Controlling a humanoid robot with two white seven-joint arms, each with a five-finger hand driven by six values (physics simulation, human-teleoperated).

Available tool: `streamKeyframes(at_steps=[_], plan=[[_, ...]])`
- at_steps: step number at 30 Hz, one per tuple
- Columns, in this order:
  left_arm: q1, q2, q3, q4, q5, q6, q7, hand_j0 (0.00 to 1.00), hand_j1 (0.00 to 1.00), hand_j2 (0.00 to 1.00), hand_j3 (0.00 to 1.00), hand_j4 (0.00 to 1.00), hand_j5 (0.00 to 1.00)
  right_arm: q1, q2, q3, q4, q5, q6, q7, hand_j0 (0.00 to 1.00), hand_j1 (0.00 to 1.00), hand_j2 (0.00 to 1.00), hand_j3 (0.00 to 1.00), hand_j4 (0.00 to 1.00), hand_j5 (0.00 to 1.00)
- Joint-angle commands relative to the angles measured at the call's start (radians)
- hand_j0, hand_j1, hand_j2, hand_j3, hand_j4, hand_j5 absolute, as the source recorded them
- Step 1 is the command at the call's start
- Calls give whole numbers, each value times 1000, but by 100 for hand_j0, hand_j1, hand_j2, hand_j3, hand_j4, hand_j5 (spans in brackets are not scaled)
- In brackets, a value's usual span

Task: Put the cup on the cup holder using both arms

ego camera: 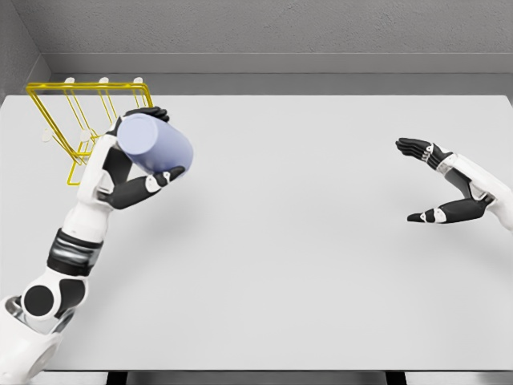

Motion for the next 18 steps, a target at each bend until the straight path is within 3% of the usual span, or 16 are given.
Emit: streamKeyframes(at_steps=[1, 18], plan=[[0, 2, 10, -1, 5, 0, 0, 65, 65, 65, 65, 65, 65, 0, -1, 0, 2, -8, 2, 0, 100, 100, 100, 100, 100, 100], [6, 10, 87, 10, 47, 11, 0, 65, 65, 65, 65, 65, 65, -5, -3, 9, 2, -8, 2, 0, 100, 100, 100, 100, 100, 100]])
